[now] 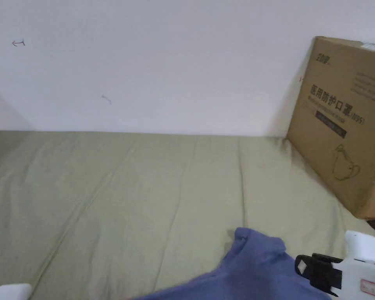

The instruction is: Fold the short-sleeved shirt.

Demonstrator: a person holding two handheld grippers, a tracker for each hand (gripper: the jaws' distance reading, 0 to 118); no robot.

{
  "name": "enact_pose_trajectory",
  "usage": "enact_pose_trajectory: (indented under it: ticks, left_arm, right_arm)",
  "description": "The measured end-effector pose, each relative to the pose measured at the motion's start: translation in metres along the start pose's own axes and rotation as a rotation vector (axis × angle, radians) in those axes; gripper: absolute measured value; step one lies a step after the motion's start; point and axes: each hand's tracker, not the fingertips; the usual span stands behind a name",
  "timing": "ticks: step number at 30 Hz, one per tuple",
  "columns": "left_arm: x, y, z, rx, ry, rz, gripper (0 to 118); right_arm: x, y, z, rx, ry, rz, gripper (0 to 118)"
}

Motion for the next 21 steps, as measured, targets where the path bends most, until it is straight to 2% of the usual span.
enact_pose_trajectory:
  ticks: [1, 3, 4, 5, 6, 7, 8, 9, 11, 15, 16, 17, 18, 19, 20, 21]
  left_arm:
    - [-0.004, 0.002, 0.009, 0.02, -0.011, 0.028, 2]
    - [-0.012, 0.006, 0.026, 0.064, -0.006, 0.041, 2]
    - [-0.016, 0.008, 0.032, 0.065, -0.009, 0.041, 2]
    - [-0.019, 0.01, 0.036, 0.064, -0.013, 0.045, 2]
    - [-0.02, 0.009, 0.037, 0.062, -0.021, 0.052, 2]
    - [-0.021, 0.01, 0.037, 0.056, -0.032, 0.056, 2]
    - [-0.022, 0.01, 0.036, 0.045, -0.039, 0.05, 2]
    - [-0.018, 0.01, 0.037, 0.034, -0.036, 0.041, 2]
    - [-0.015, 0.01, 0.036, 0.017, -0.034, 0.027, 2]
    - [-0.018, 0.012, 0.028, -0.005, -0.035, 0.033, 2]
    - [-0.018, 0.012, 0.026, -0.009, -0.033, 0.031, 2]
    - [-0.018, 0.012, 0.024, -0.016, -0.032, 0.03, 2]
    - [-0.015, 0.012, 0.023, -0.022, -0.029, 0.028, 2]
    - [-0.014, 0.011, 0.022, -0.025, -0.029, 0.025, 2]
    - [-0.014, 0.011, 0.023, -0.027, -0.03, 0.024, 2]
    - [-0.013, 0.01, 0.023, -0.027, -0.032, 0.025, 2]
  right_arm:
    - [0.009, 0.01, -0.014, -0.029, 0.01, 0.011, 0]
    - [0.023, 0.029, -0.04, -0.049, -0.074, 0.047, 0]
    - [0.032, 0.041, -0.056, -0.066, -0.107, 0.036, 0]
    - [0.041, 0.053, -0.073, -0.104, -0.123, 0.014, 9]
    - [0.05, 0.064, -0.091, -0.142, -0.151, -0.011, 43]
    - [0.056, 0.07, -0.109, -0.191, -0.174, -0.043, 88]
    - [0.064, 0.076, -0.128, -0.26, -0.187, -0.074, 111]
    - [0.072, 0.077, -0.143, -0.297, -0.195, -0.116, 111]
    - [0.08, 0.078, -0.168, -0.326, -0.176, -0.138, 111]
    - [0.077, 0.08, -0.211, -0.436, -0.186, -0.067, 107]
    - [0.077, 0.079, -0.215, -0.447, -0.213, -0.05, 101]
    - [0.077, 0.078, -0.22, -0.476, -0.224, -0.045, 82]
    - [0.074, 0.076, -0.219, -0.487, -0.287, -0.01, 66]
    - [0.067, 0.075, -0.215, -0.469, -0.335, 0.056, 55]
    - [0.064, 0.076, -0.21, -0.463, -0.303, 0.088, 36]
    - [0.061, 0.078, -0.204, -0.465, -0.259, 0.102, 8]
